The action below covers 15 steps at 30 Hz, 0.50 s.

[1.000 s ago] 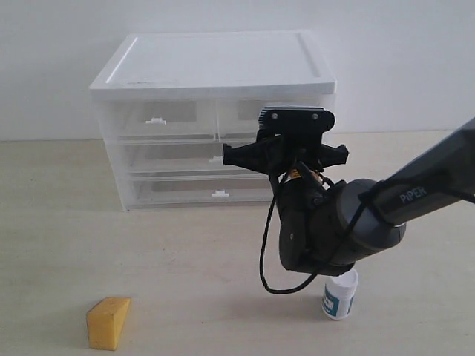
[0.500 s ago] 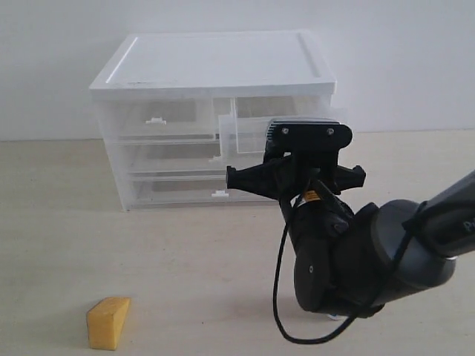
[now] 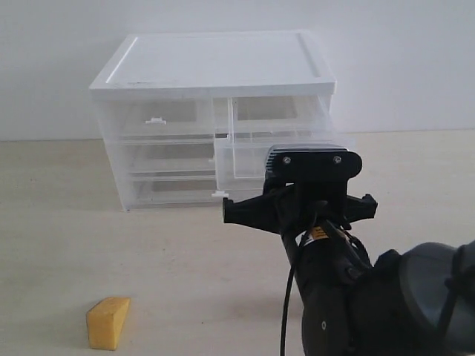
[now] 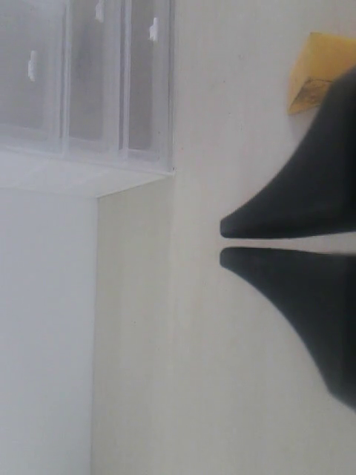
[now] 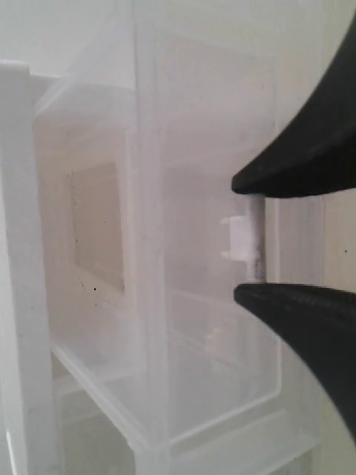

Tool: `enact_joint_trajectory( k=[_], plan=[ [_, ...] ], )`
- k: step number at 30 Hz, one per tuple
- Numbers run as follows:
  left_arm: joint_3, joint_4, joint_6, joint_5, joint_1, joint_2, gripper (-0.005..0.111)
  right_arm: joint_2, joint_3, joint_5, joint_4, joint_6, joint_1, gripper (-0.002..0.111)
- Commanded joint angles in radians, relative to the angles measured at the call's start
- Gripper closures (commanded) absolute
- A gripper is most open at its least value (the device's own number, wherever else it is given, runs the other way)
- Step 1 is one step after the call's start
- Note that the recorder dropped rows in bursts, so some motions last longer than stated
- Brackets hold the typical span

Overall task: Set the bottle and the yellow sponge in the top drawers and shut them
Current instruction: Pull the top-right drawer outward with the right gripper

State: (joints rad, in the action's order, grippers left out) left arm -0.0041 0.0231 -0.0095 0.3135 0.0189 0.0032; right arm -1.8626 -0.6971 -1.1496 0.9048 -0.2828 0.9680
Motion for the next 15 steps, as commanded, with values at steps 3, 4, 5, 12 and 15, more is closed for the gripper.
enact_joint_trajectory(
  k=[3, 4, 5, 12, 15],
  plan=[
    [0.004, 0.006, 0.003, -0.002, -0.002, -0.003, 0.102, 0.030, 0.037, -0.009, 0.032, -0.014, 0.059, 0.108],
    [0.004, 0.006, 0.003, -0.002, -0.002, -0.003, 0.102, 0.030, 0.041, -0.009, 0.038, -0.014, 0.066, 0.108],
    [0.004, 0.006, 0.003, -0.002, -0.002, -0.003, 0.102, 0.030, 0.044, -0.009, 0.047, -0.014, 0.072, 0.108],
    [0.004, 0.006, 0.003, -0.002, -0.002, -0.003, 0.102, 0.030, 0.048, -0.019, 0.072, -0.016, 0.089, 0.083],
    [0.004, 0.006, 0.003, -0.002, -0.002, -0.003, 0.102, 0.030, 0.048, -0.019, 0.084, -0.014, 0.089, 0.058]
  ],
)
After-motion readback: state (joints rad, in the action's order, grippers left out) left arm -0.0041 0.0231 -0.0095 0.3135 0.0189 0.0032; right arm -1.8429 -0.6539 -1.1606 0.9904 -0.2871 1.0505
